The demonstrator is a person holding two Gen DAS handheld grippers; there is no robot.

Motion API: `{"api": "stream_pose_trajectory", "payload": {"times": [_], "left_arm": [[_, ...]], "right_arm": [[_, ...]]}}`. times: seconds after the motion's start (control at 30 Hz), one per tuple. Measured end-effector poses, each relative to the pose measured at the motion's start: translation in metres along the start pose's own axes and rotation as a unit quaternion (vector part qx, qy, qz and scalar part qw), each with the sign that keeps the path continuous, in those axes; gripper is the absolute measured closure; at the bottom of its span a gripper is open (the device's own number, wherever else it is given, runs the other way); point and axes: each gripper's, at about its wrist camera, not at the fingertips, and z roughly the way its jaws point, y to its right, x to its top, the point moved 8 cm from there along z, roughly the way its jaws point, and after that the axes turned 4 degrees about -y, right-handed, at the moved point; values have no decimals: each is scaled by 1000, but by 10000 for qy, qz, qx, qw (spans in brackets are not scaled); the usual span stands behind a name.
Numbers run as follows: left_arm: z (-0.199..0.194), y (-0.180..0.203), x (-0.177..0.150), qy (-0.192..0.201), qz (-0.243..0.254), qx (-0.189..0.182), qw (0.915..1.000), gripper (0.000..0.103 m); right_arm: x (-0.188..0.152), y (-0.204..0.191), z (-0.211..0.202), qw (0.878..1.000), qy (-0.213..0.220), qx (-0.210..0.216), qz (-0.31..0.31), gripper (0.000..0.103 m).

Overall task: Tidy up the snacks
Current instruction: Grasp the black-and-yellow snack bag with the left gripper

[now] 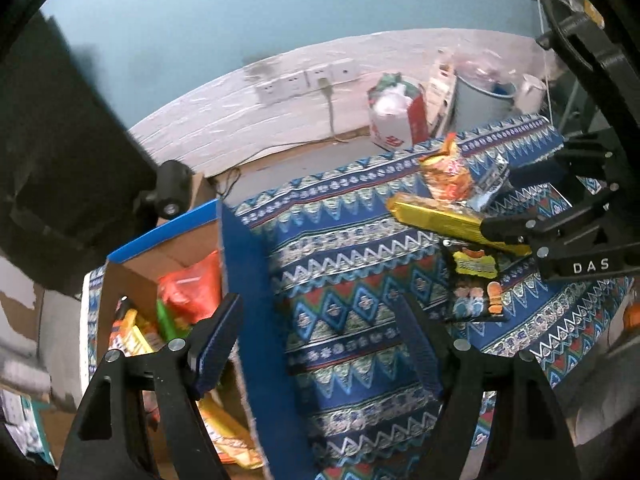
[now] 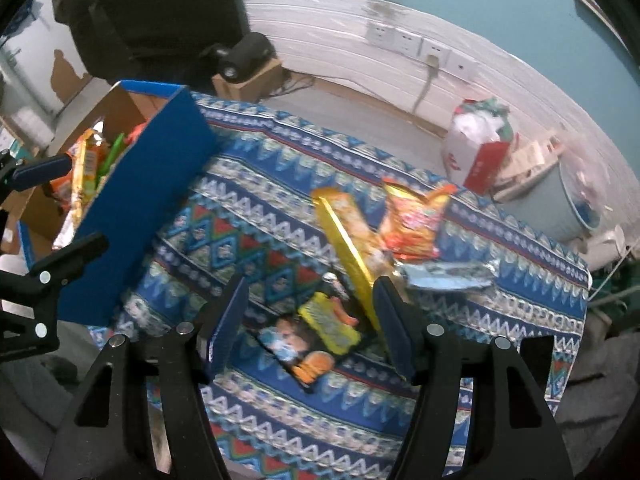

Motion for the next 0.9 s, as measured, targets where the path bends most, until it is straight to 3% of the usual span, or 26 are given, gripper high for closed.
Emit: {"api": "stream_pose_trajectory", "payload": {"times": [0.43, 0.63, 0.9], "left_arm": [[55, 28, 14, -441, 213, -86, 9988, 24], [90, 38, 10, -807, 95, -367, 9960, 24], [108, 54, 17, -865, 169, -615, 9942, 24]], "right_arm": [[-11, 51, 57, 9990, -260, 193, 321, 38], [-14, 54, 83, 9983, -426, 323, 212, 38], [-16, 60, 108, 9976, -630, 299, 32, 38]]}}
